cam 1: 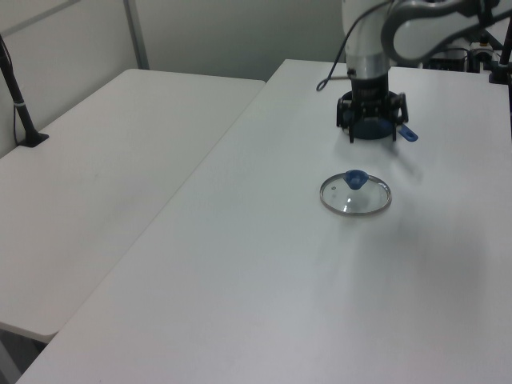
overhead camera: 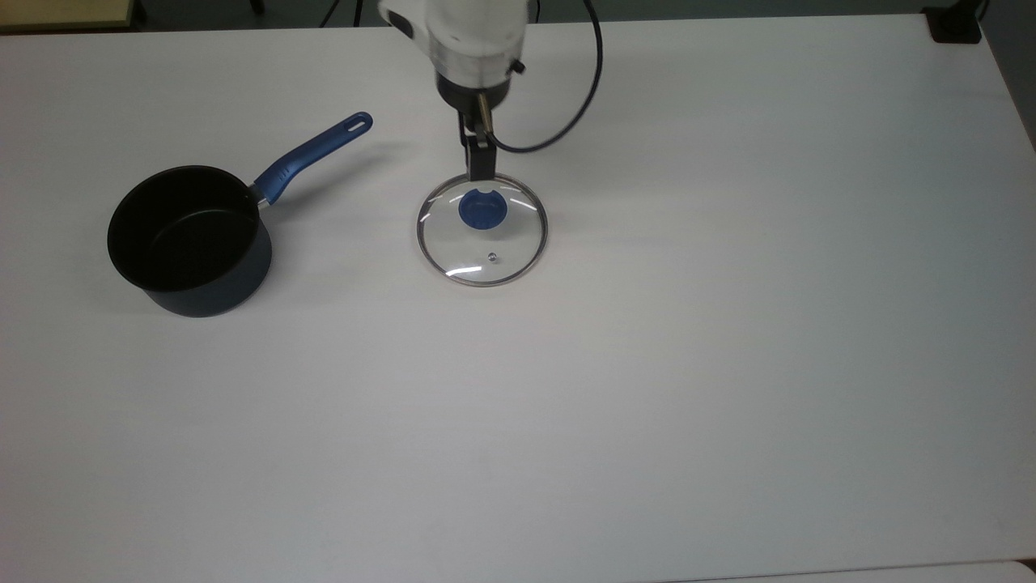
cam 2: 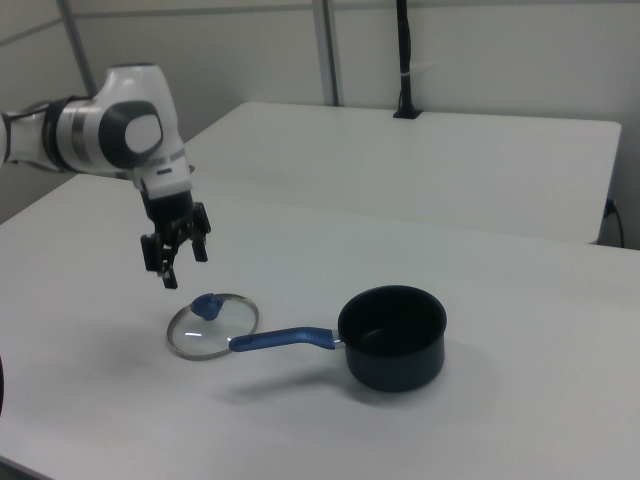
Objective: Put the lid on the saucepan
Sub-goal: 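Lower the gripper and close it on the lid's blue knob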
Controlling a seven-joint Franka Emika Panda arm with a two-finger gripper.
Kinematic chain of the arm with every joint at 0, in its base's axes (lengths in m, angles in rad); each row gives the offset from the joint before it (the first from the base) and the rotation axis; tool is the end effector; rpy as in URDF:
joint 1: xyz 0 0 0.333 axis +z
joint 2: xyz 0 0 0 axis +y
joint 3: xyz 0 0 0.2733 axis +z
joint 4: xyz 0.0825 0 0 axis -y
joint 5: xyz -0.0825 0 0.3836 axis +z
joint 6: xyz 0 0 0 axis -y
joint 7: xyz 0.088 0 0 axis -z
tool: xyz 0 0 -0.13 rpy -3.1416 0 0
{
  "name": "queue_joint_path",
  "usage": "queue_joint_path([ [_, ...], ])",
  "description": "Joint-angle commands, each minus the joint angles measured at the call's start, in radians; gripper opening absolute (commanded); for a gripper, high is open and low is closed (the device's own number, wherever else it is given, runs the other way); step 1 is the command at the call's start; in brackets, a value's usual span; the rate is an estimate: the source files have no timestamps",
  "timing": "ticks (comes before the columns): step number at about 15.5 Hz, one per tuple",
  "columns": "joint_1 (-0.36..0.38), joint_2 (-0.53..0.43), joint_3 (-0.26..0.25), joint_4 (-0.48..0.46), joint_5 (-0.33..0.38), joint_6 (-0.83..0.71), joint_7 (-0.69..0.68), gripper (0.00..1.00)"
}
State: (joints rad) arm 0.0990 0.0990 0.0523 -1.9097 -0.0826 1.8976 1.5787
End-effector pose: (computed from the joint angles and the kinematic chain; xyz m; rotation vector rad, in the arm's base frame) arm 0.5595 0.0770 0.3702 2.3061 -1.9355 -0.0263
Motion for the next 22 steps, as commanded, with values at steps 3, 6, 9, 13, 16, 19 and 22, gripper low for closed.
queue_joint_path([
  [3,0.022,-0.007,-0.008,-0.124,0.021,0.222,0.214,1.0],
  [6,0.014,0.03,-0.008,-0.123,0.021,0.29,0.282,1.0],
  [9,0.021,0.082,-0.008,-0.121,0.021,0.343,0.311,1.0],
  [13,0.021,0.123,-0.008,-0.115,0.021,0.363,0.322,1.0],
  [16,0.021,0.136,-0.008,-0.115,0.02,0.371,0.322,0.99],
  [19,0.018,0.142,-0.008,-0.112,0.021,0.373,0.323,0.93],
  [22,0.013,0.142,-0.008,-0.112,0.021,0.371,0.323,0.86],
])
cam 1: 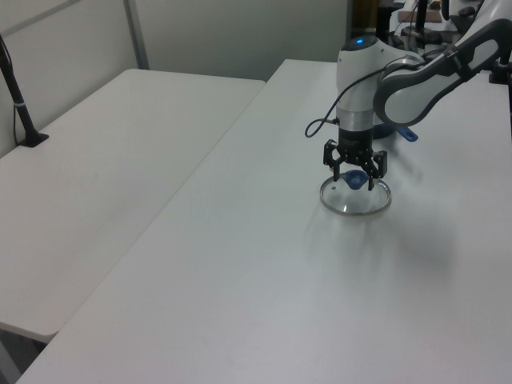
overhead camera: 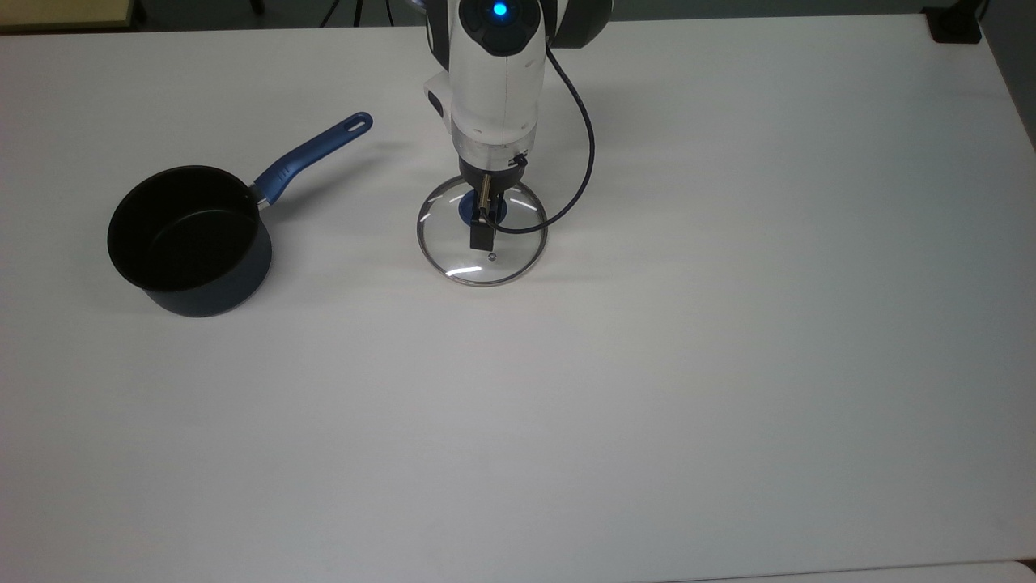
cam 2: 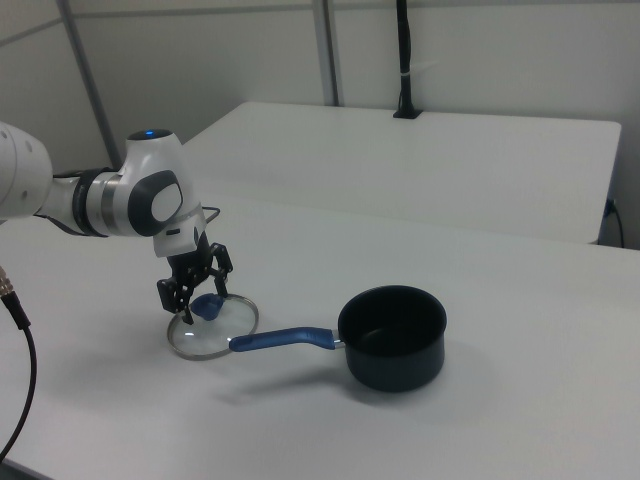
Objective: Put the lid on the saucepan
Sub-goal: 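Lower the gripper and close it on the lid's blue knob, then lift the glass lid and carry it toward the black saucepan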
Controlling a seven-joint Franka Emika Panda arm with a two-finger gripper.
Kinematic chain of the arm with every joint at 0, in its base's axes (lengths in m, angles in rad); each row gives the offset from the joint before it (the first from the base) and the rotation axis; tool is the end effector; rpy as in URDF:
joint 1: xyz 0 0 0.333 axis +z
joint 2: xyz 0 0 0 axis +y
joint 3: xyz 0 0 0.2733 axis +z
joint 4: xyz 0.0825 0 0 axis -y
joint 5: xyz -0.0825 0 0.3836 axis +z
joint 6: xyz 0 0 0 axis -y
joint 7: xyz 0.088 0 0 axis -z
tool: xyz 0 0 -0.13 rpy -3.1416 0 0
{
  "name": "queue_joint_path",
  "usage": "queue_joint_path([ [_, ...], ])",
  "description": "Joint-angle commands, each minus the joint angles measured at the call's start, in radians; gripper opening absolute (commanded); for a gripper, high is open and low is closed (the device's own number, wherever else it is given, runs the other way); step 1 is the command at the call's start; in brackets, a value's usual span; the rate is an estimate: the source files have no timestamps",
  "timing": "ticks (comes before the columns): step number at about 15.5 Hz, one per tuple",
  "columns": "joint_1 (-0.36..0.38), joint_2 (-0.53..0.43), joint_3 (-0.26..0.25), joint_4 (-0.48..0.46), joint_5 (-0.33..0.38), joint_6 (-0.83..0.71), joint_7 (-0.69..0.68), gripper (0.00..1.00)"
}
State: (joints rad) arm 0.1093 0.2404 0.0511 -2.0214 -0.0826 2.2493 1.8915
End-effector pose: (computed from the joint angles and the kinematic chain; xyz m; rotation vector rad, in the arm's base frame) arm 0.5730 0.0888 0.2671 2.0715 -2.3116 0.0592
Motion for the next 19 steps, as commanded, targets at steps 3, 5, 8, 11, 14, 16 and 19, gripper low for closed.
queue_joint_path([
  [3,0.0,-0.003,-0.008,0.001,0.012,0.019,0.043,0.86],
  [5,-0.002,-0.004,-0.008,0.001,0.009,0.019,0.047,0.86],
  [8,-0.003,-0.007,-0.008,0.001,0.009,0.016,0.047,0.86],
  [11,-0.013,-0.016,-0.008,0.001,0.009,0.013,0.049,0.82],
  [14,-0.011,-0.019,-0.008,0.001,0.004,0.012,0.047,0.61],
  [16,-0.008,-0.027,-0.008,0.001,-0.011,0.01,0.047,0.47],
  [19,-0.005,-0.027,-0.008,0.001,-0.023,0.007,0.047,0.38],
])
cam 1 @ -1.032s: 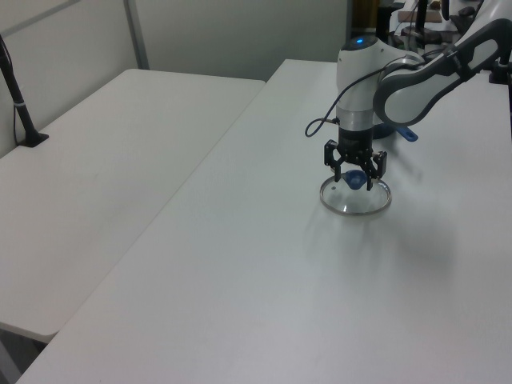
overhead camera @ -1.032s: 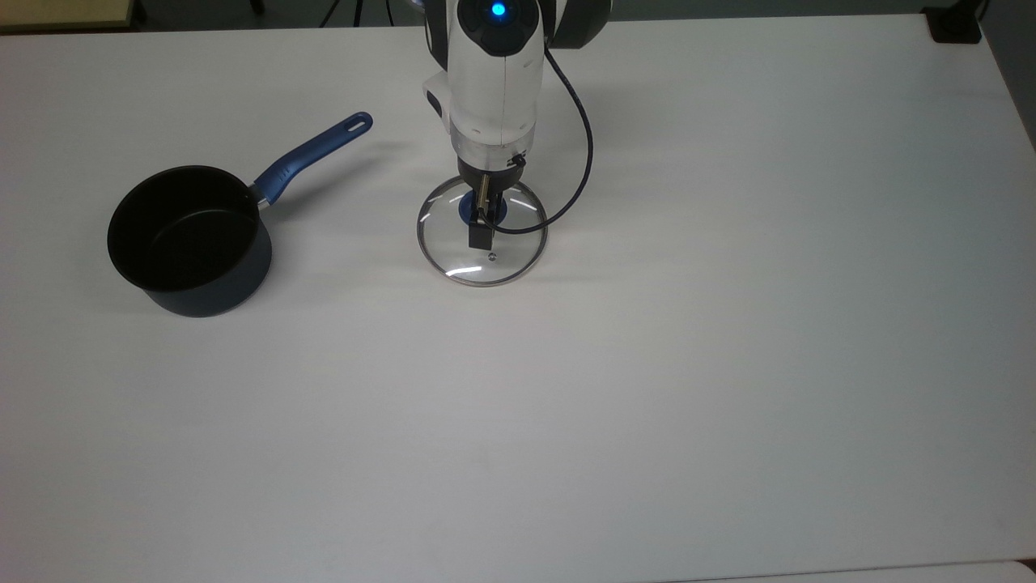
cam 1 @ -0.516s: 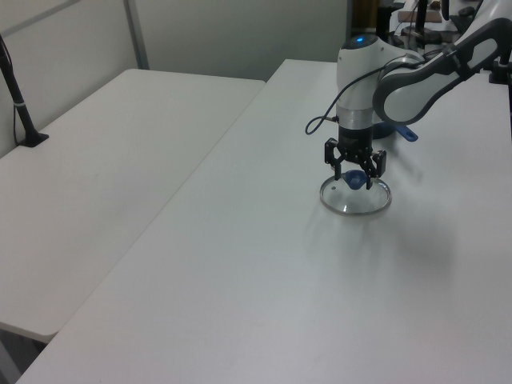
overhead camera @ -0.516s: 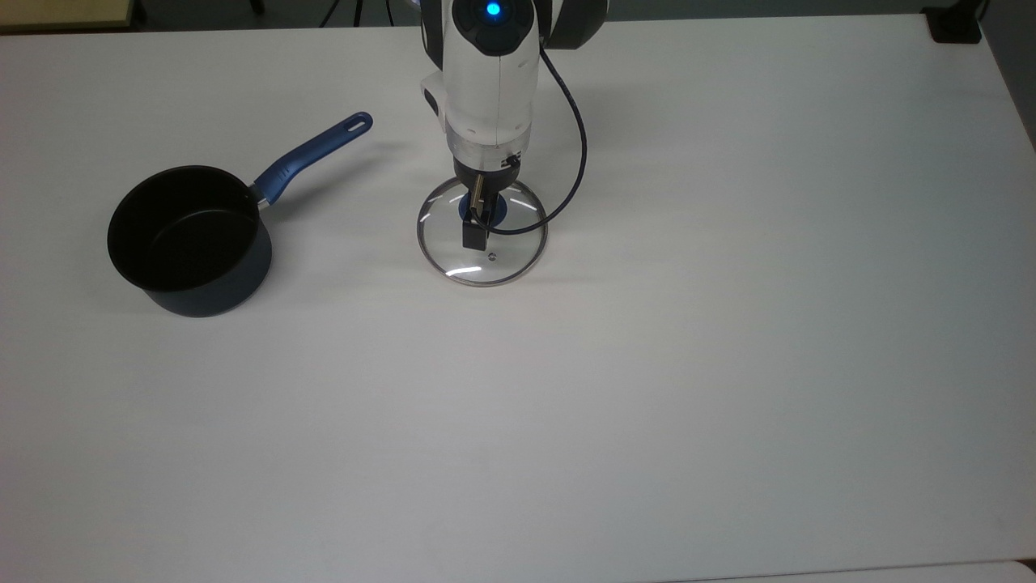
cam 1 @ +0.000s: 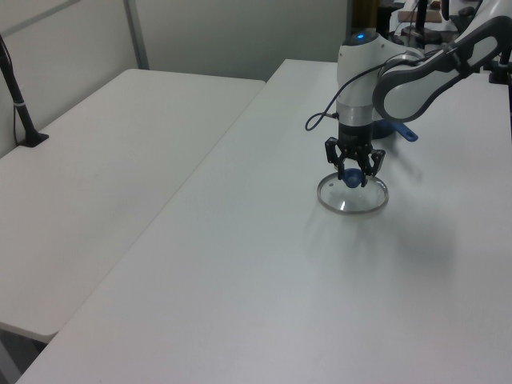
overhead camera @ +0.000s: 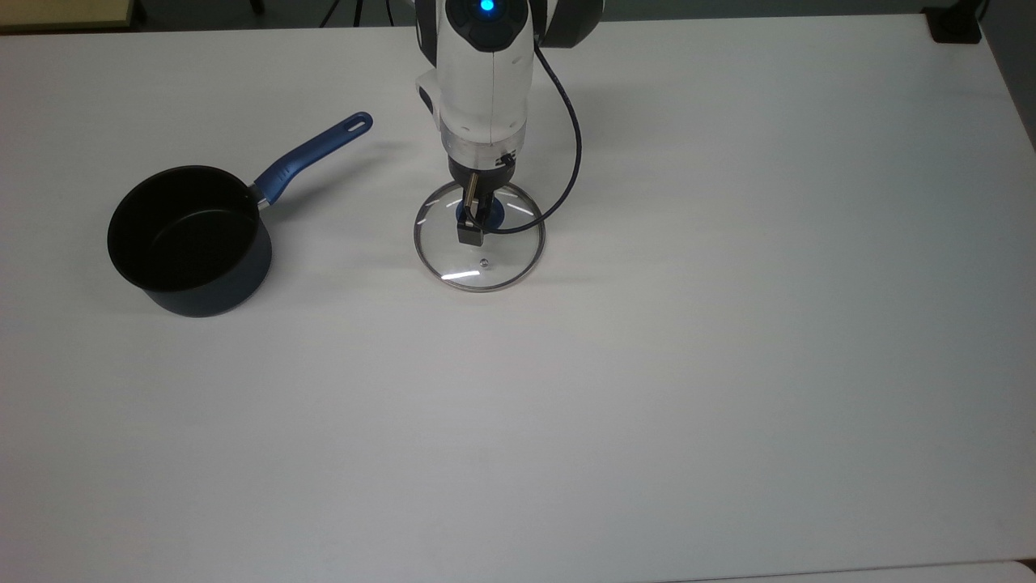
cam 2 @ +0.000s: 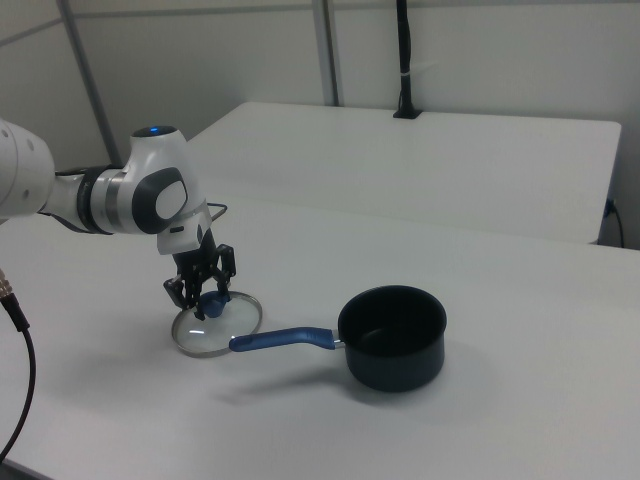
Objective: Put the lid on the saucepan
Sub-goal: 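Lift the glass lid and carry it toward the black saucepan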
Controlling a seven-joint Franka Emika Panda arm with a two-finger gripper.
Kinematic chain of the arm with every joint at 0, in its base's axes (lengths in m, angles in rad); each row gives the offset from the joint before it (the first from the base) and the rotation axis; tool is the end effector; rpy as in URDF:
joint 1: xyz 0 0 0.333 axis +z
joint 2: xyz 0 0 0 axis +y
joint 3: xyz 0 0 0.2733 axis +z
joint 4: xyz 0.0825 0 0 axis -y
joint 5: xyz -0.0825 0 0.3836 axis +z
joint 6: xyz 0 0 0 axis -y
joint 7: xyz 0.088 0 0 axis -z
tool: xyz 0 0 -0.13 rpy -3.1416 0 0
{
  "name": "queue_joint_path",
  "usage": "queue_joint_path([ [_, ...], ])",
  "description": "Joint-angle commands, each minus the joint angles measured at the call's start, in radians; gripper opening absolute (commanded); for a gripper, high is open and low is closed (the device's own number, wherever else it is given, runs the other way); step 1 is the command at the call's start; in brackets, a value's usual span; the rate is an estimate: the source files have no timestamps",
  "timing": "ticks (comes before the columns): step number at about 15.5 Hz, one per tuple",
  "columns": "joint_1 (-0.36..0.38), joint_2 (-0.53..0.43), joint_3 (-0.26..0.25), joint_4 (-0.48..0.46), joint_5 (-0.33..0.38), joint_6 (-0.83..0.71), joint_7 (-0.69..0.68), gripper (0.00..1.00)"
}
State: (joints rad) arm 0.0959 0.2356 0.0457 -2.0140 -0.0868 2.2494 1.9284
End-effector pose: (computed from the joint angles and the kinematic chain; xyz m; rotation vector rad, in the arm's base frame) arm 0.5772 0.0782 0.2731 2.0142 -2.3720 0.0764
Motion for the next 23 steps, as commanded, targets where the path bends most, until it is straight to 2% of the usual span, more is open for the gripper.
queue_joint_path([
  [1,0.008,-0.022,-0.003,-0.006,-0.025,0.006,0.011,0.37],
  [5,0.011,-0.039,-0.003,0.023,-0.028,-0.001,0.001,0.37],
  [8,0.016,-0.038,-0.003,0.125,-0.03,-0.095,-0.015,0.37],
  [11,0.013,-0.035,-0.003,0.219,-0.031,-0.148,-0.107,0.37],
  [17,-0.01,-0.029,-0.01,0.3,-0.027,-0.151,-0.432,0.37],
  [23,-0.122,-0.004,-0.012,0.4,-0.016,-0.163,-0.829,0.37],
])
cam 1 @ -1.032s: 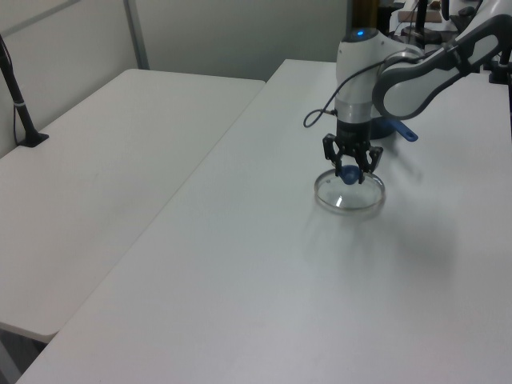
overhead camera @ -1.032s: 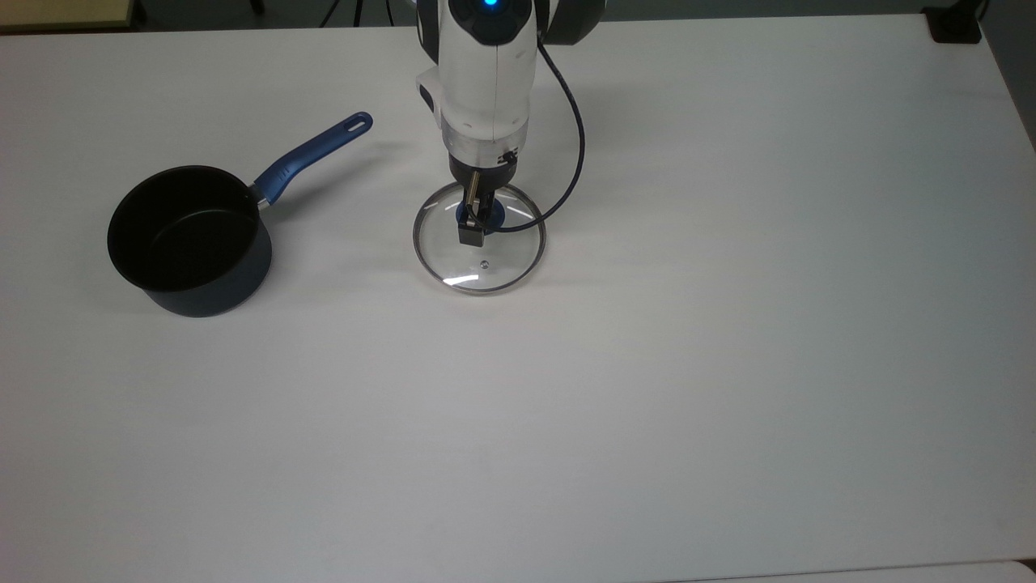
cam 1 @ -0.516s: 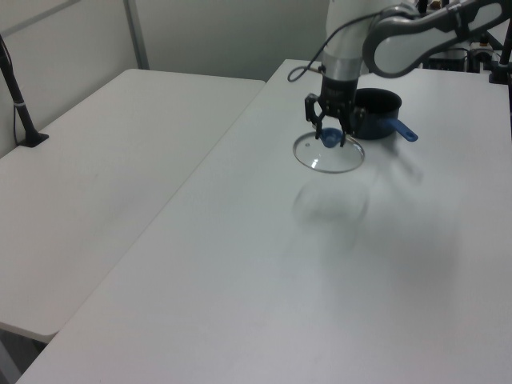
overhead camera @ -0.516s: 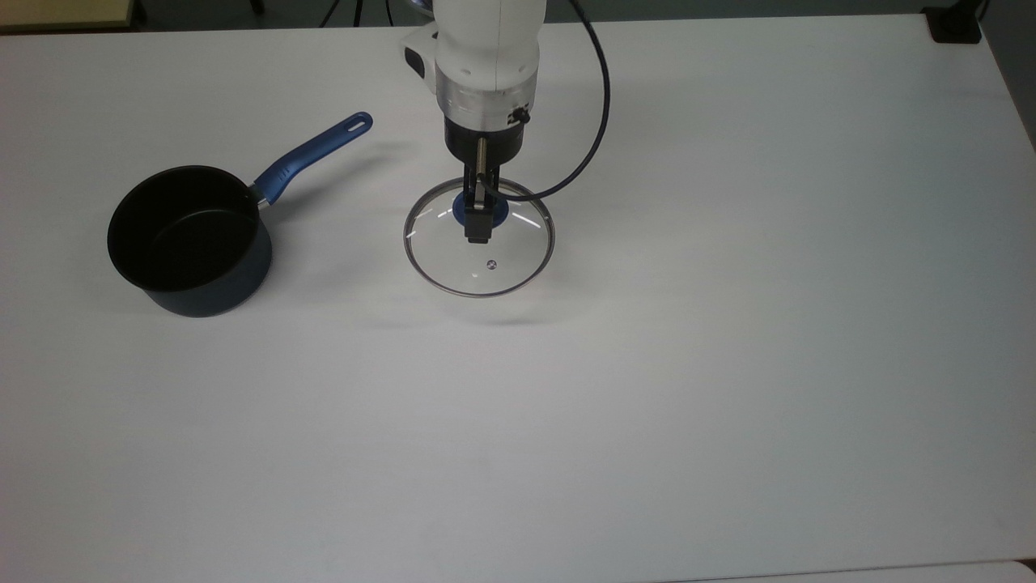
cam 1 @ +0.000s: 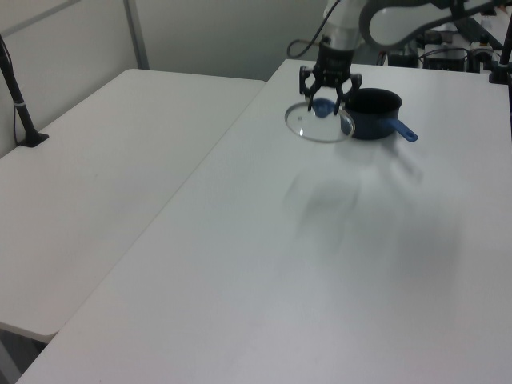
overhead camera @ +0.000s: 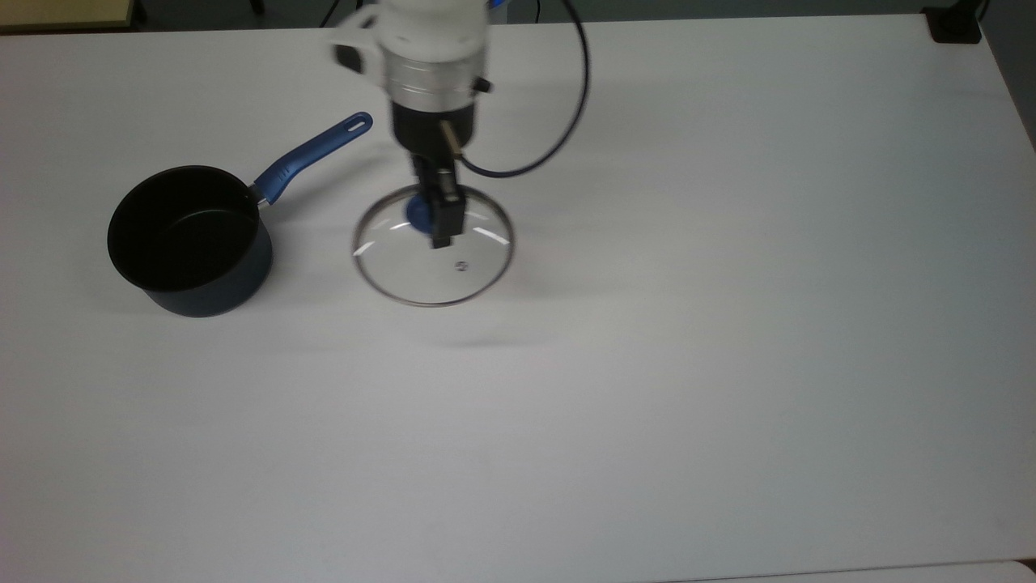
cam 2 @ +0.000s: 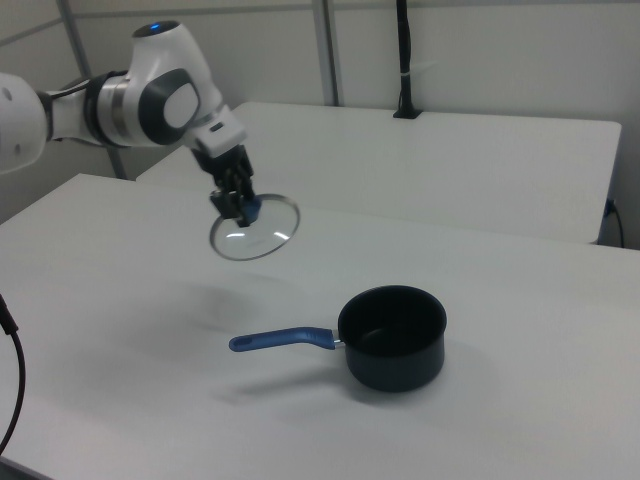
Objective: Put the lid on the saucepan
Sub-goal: 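Lift the glass lid and carry it toward the black saucepan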
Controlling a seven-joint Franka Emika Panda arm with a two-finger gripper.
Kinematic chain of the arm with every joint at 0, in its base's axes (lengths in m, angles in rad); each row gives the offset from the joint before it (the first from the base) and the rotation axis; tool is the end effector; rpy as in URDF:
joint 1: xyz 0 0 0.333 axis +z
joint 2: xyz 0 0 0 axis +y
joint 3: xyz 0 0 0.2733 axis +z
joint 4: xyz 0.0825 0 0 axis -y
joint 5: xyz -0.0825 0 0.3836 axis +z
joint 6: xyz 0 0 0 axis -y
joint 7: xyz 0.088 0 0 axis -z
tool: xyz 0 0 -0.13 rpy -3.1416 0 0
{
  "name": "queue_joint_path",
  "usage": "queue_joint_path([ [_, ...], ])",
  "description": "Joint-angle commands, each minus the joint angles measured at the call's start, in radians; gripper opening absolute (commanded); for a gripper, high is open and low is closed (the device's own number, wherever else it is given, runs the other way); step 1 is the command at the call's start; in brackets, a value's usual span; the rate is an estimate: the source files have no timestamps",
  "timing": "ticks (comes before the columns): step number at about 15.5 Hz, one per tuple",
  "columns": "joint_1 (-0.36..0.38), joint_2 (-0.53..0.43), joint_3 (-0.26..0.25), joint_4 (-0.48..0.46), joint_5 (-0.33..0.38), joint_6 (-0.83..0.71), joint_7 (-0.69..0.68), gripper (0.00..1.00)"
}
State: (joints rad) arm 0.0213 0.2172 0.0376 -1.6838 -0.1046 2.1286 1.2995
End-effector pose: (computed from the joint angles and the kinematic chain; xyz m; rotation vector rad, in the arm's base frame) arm 0.6436 0.0299 0.4293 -2.5161 1.7161 -0.3544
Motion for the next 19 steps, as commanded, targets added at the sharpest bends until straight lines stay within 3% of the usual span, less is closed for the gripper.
queue_joint_path([
  [1,-0.064,0.014,-0.005,0.081,0.002,-0.061,-0.271,0.37],
  [6,-0.173,0.027,-0.007,0.101,0.005,-0.185,-0.741,0.37],
  [12,-0.302,0.07,-0.005,0.102,0.043,-0.187,-1.07,0.37],
  [19,-0.362,0.108,-0.007,0.102,0.083,-0.174,-1.128,0.38],
])
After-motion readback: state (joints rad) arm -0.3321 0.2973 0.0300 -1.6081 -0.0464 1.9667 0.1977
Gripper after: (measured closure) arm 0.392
